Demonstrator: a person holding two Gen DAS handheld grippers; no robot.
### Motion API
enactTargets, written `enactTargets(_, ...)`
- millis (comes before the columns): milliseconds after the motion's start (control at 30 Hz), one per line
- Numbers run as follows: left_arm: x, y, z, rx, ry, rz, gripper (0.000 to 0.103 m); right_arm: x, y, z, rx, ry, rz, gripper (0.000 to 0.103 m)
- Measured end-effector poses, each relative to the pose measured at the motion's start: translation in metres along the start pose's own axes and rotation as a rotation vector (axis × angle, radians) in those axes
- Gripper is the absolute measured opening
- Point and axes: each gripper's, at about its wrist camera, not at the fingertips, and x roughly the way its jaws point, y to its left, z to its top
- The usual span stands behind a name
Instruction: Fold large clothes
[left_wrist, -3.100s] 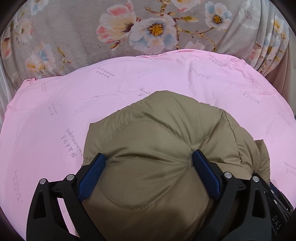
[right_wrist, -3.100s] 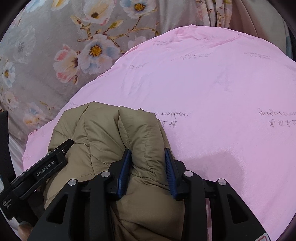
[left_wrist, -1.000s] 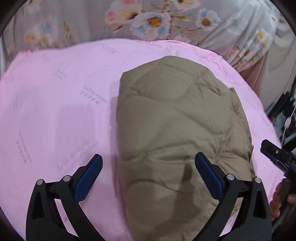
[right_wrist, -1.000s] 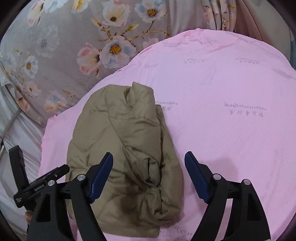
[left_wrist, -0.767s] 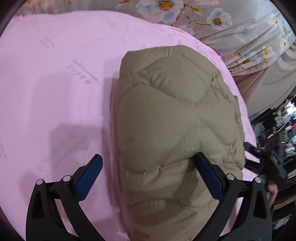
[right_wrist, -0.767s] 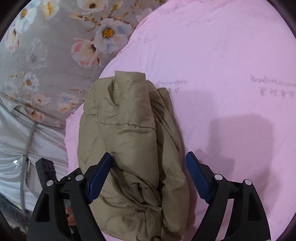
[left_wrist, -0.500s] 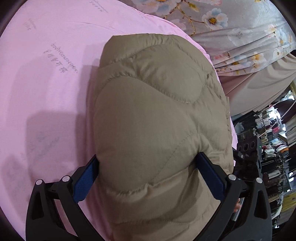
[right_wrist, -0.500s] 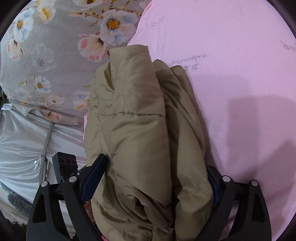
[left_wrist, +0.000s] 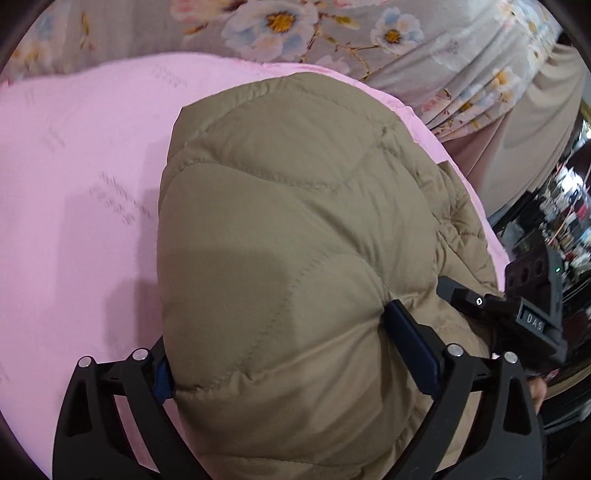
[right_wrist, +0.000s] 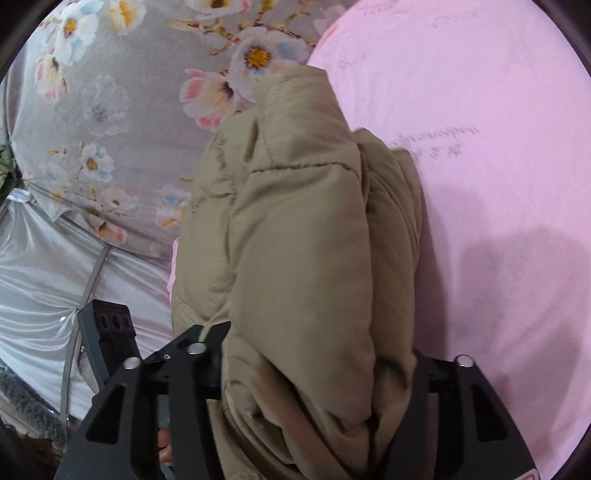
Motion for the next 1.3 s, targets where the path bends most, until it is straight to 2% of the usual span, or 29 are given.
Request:
enactTargets(133,-0.024,0.000,0.008,0.065,-0.069,0.026,0.086,0.006,0.038,0.005,-0.097,-0.025,-0.009,0.038)
enactTargets(367,-0.069,0.013,0.033,0.133,-0.202,0.067,0.086,0.026,0.089,0.022,-0.185,-0.069,0.046,0.037)
enactTargets(667,-0.100,0.057,0.073,0.179,-0.300,0.166,0.085,0.085,0.146,0.046,-0.266,-0.081,0.041,0.036)
enactTargets(967,-0.091,0.114,0.108,0.188,-0.332,0.192,0.085,0.146,0.173,0.062,-0.289,-0.060,0.017,0.036)
enactTargets(1300,-0.054,0.174,0.130,0.142,-0.302,0.205,0.085,0.214,0.168,0.075,-0.292,-0.012,-0.022,0.036)
